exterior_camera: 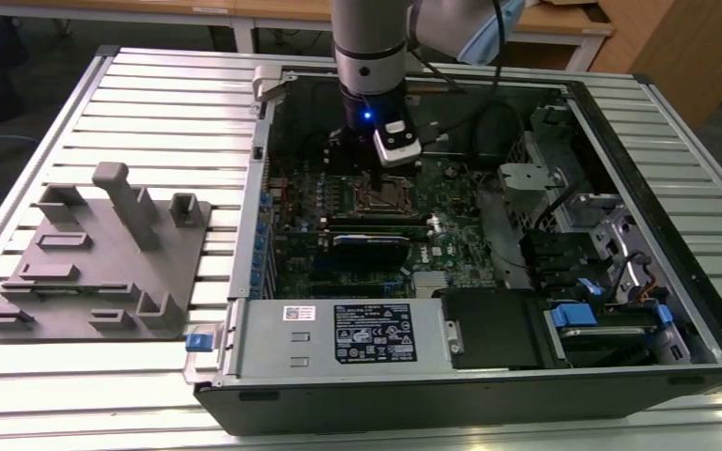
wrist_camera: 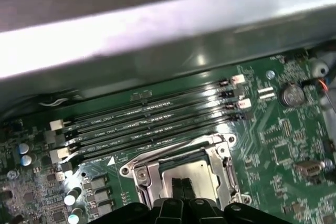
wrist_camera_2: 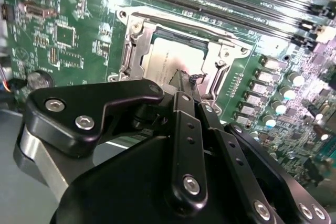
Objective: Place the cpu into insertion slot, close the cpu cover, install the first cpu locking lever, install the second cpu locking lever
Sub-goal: 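Install the first cpu locking lever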
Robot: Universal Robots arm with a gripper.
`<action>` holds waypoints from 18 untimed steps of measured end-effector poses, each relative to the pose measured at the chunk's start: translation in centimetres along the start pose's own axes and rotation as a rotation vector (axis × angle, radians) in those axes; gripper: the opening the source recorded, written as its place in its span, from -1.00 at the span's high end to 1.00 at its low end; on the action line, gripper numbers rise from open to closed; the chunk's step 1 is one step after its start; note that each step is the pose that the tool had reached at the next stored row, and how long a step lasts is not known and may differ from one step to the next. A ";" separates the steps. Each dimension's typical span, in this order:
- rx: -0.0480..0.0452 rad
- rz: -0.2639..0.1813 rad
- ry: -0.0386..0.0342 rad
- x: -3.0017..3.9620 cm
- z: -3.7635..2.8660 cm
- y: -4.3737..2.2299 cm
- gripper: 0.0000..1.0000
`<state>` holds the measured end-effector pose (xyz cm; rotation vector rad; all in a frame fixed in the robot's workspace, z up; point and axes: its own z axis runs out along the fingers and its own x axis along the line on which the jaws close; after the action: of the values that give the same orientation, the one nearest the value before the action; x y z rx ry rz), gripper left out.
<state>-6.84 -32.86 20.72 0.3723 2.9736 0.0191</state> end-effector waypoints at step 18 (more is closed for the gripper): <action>-0.0003 -0.056 0.0265 -0.10 0.08 0.03 0.80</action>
<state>-6.72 -32.86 20.66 0.2913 3.0088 0.0186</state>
